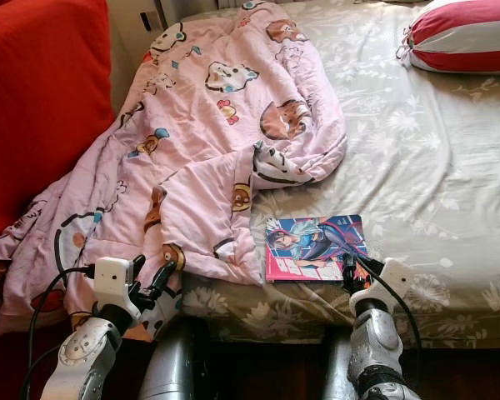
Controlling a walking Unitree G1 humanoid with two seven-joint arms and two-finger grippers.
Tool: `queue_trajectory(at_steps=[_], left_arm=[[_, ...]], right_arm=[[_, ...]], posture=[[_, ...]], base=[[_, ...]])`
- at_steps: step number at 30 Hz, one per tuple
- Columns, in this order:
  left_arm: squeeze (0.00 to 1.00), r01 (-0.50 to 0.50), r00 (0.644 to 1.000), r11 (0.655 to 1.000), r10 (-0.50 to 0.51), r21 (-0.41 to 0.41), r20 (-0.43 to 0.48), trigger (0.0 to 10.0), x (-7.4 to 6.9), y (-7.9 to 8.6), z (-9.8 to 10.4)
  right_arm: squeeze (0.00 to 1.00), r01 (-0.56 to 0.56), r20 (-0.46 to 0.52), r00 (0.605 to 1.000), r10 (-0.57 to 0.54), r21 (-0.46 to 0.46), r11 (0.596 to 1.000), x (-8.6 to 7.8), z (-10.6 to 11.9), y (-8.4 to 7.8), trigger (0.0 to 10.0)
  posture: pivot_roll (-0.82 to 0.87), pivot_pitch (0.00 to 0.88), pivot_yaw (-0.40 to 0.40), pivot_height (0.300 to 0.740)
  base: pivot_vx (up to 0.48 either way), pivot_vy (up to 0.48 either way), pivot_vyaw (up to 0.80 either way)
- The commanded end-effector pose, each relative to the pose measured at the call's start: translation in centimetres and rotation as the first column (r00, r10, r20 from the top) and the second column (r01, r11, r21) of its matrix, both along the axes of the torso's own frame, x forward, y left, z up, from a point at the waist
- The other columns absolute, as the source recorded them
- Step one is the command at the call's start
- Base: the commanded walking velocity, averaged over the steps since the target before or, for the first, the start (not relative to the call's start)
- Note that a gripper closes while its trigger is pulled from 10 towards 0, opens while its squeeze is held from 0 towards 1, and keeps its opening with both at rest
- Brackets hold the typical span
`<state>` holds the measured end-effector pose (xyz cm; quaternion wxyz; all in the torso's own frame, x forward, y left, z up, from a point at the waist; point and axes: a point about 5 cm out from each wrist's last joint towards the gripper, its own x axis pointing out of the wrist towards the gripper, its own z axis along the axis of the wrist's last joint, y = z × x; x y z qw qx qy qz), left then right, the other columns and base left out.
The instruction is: Clean up the room
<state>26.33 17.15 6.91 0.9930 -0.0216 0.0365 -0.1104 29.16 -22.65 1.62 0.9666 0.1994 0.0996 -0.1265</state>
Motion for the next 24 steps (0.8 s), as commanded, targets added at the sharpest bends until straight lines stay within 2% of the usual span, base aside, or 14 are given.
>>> queue_trajectory(at_steps=[1, 7, 10, 13, 19, 24], left_arm=[[0.0, -0.002, 1.0, 1.0, 0.003, 0.021, -0.019, 10.0, -0.4, 0.7, -0.2], [0.0, -0.004, 1.0, 1.0, 0.005, 0.028, -0.018, 10.0, -0.4, 0.8, -0.1], [0.0, -0.001, 1.0, 1.0, 0.002, 0.03, -0.024, 10.0, -0.4, 0.7, -0.3], [0.0, 0.003, 1.0, 1.0, -0.002, 0.029, -0.024, 10.0, -0.5, 0.5, -0.3], [0.0, 0.002, 1.0, 1.0, -0.001, 0.03, -0.027, 10.0, -0.6, 0.5, -0.2], [0.0, -0.003, 1.0, 0.999, 0.004, 0.035, -0.026, 10.0, -0.5, 0.7, -0.2]], right_arm=[[0.0, 0.0, -0.063, 0.998, 0.003, 0.039, 0.999, -1.1, -1.5, 0.6, 10.0], [0.0, -0.007, -0.087, 0.996, 0.02, 0.154, 0.988, -1.7, -2.5, 1.3, 10.0], [0.0, 0.018, -0.096, 0.995, 0.011, 0.294, 0.956, -2.5, -3.4, 1.8, 10.0], [0.0, -0.004, -0.098, 0.994, 0.041, 0.351, 0.936, -3.0, -4.0, 2.5, 10.0], [0.0, -0.049, -0.102, 0.989, 0.103, 0.433, 0.9, -3.7, -4.8, 4.0, 10.0], [0.0, -0.069, -0.057, 0.993, 0.107, 0.462, 0.884, -2.9, -4.2, 4.3, 10.0]], posture=[[0.17, 0.147, 0.155, 0.552], [0.18, 0.146, 0.158, 0.552], [0.18, 0.146, 0.16, 0.552], [0.18, 0.148, 0.161, 0.552], [0.19, 0.148, 0.161, 0.552], [0.19, 0.149, 0.163, 0.552]], base=[[0.0, 0.0, 0.0], [0.0, 0.0, 0.0], [0.0, 0.0, 0.0], [0.0, 0.0, 0.0], [0.0, 0.0, 0.0], [0.0, 0.0, 0.0]])
